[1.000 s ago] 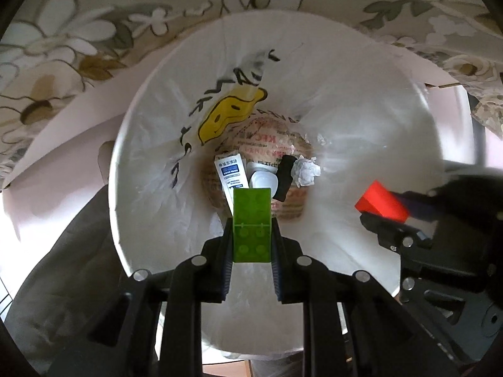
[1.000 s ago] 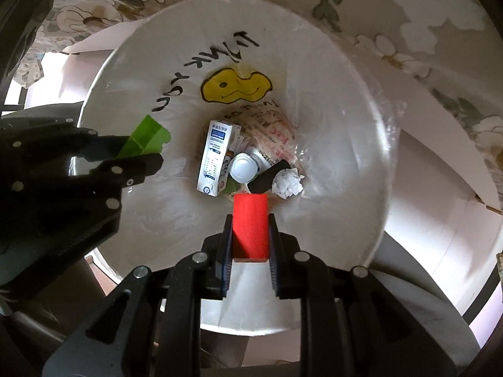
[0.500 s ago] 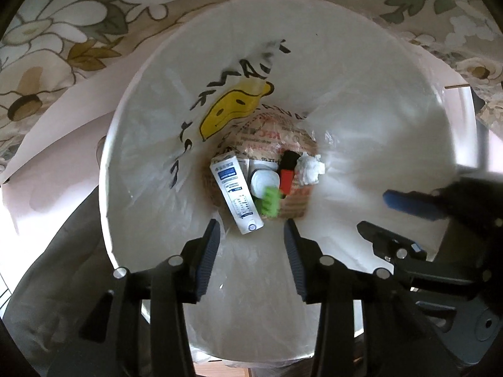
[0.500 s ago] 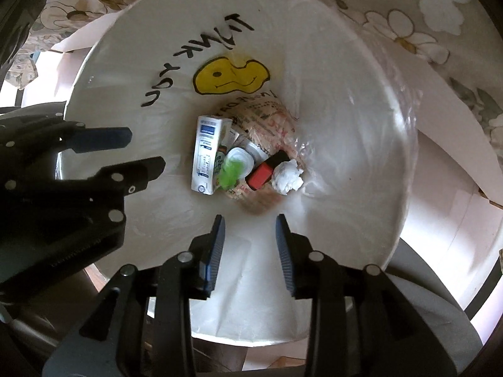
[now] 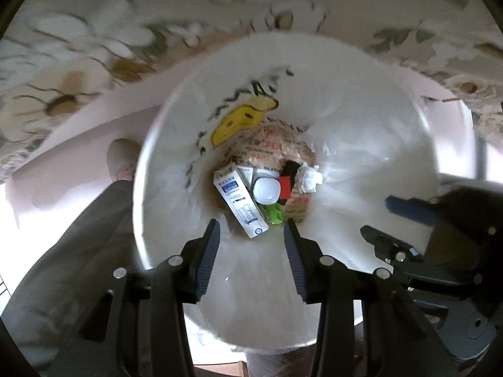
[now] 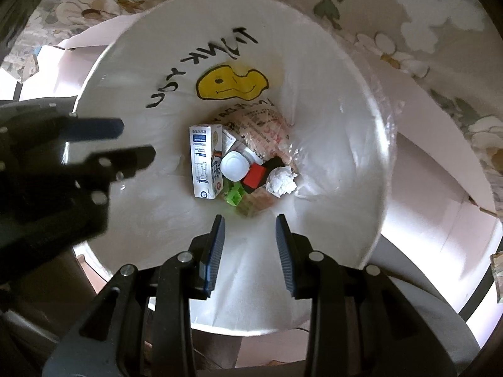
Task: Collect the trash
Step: 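Raise both open tools up away from the bin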
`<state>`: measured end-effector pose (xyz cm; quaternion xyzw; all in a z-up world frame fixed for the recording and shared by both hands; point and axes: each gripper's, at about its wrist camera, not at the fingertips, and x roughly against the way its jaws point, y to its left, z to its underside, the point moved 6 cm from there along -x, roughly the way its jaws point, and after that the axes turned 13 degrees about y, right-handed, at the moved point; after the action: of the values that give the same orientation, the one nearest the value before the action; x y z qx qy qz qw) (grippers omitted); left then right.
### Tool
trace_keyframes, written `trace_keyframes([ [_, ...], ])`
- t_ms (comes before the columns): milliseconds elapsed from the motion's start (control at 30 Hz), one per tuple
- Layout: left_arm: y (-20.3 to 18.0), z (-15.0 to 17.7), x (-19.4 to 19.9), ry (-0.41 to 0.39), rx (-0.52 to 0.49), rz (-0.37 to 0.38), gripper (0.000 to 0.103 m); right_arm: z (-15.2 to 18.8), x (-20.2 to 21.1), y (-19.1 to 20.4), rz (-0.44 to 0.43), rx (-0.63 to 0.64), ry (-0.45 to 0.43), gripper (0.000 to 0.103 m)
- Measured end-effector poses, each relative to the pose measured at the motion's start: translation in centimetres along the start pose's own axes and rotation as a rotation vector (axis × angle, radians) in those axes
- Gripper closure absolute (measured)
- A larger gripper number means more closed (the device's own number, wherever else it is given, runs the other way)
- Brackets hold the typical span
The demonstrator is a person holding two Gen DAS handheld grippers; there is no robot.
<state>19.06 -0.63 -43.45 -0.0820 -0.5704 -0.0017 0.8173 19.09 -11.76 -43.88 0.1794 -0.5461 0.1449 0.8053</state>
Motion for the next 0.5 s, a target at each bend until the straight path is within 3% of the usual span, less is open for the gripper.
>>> trace_keyframes([
  [167, 0.1, 1.3, 3.1, -0.078, -0.008, -0.044, 0.058, 1.0, 2.6, 0.2, -0.005, 0.006, -0.057, 0.068],
  [500, -1.3, 6.0, 11.6, -0.271, -0.062, -0.093, 0.058, 5.2, 12.9, 2.7, 0.066, 0.086, -0.296, 0.068],
])
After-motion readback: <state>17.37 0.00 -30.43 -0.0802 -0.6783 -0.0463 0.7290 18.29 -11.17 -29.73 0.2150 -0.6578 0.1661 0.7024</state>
